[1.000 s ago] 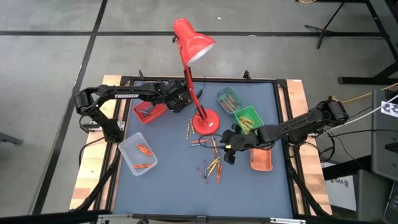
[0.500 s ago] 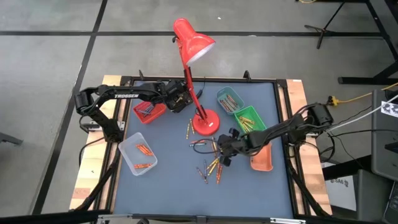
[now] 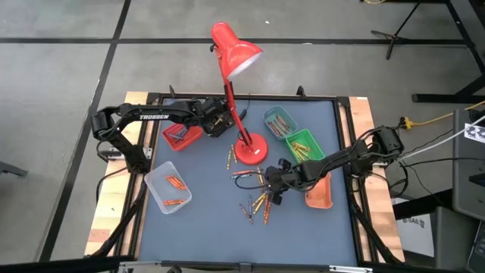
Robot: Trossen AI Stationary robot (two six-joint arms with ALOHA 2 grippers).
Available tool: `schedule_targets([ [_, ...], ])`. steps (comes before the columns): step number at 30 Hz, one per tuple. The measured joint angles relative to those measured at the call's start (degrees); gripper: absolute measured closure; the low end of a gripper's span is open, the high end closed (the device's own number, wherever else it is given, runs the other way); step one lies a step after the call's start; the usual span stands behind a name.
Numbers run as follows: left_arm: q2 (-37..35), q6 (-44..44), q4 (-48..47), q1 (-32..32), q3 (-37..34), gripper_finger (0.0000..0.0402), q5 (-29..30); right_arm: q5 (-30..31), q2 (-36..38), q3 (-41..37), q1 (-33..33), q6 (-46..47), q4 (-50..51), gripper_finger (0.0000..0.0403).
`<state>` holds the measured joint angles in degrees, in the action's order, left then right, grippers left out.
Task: Sort crayons
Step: Put the blue crayon into the middle left red bin
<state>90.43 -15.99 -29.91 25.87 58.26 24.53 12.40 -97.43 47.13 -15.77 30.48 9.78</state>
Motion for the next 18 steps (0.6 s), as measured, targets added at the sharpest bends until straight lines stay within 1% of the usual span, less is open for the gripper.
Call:
schedule_targets([
  [5,0.0,0.0,0.0,0.0,0.0,0.033,0.0,1.5,0.0,0.0,0.0,3.7,-2.5,0.0281],
  [13,0.0,0.0,0.0,0.0,0.0,0.033,0.0,3.5,-0.1,0.0,0.0,4.0,-3.4,0.0281],
  [18,0.0,0.0,0.0,0.0,0.0,0.033,0.0,2.0,-2.1,0.0,0.0,4.7,-4.7,0.0281],
])
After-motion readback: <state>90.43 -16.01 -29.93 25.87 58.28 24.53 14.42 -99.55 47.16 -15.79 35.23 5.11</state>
